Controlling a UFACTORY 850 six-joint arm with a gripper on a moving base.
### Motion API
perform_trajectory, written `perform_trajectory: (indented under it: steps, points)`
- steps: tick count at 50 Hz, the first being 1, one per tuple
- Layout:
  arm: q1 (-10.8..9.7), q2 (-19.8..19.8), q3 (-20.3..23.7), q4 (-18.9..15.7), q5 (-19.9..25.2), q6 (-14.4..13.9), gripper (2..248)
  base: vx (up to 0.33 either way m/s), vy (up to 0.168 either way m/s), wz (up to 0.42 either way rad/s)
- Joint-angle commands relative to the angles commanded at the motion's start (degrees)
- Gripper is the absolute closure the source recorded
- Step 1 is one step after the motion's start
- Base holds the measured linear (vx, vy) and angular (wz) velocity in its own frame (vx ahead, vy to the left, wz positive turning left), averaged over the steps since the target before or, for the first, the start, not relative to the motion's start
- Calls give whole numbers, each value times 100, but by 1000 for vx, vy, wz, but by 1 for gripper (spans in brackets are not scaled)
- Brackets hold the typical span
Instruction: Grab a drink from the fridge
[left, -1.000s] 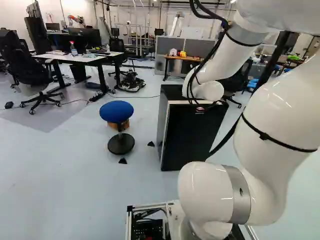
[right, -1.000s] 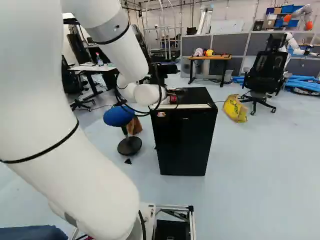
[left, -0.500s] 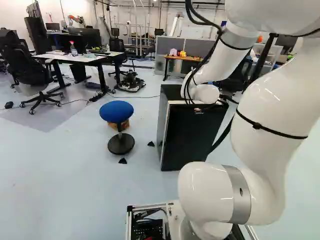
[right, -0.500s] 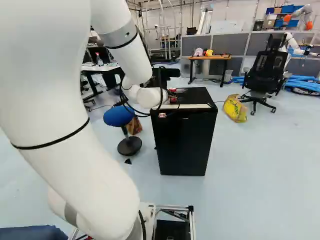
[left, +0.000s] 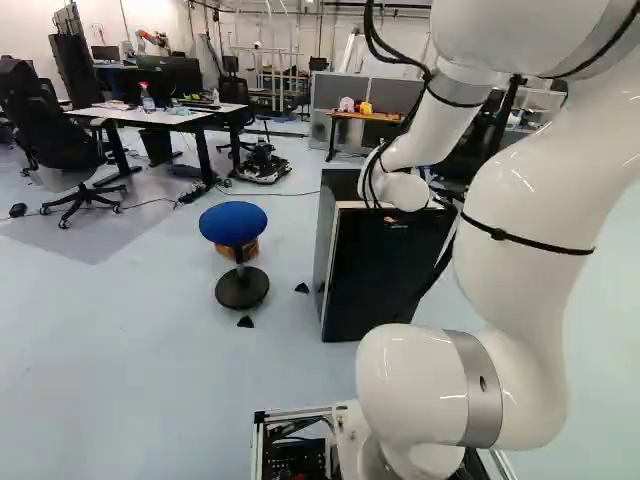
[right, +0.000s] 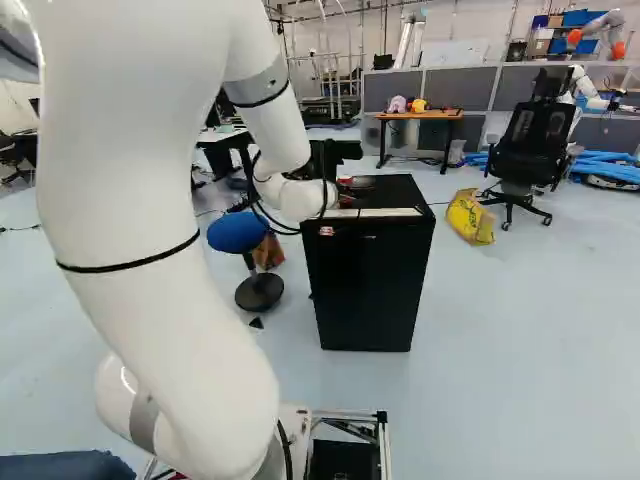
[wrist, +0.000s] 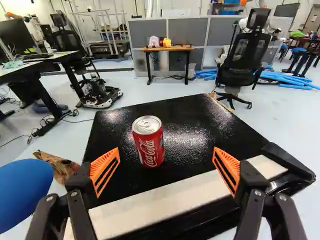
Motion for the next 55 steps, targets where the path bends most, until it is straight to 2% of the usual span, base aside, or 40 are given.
perform_trajectory:
  steps: [20,55]
  points:
    - [54,-474,-261,26,194,0,3,0,0,0]
    - [142,-794,-647,26,312,0,3,0,0,0]
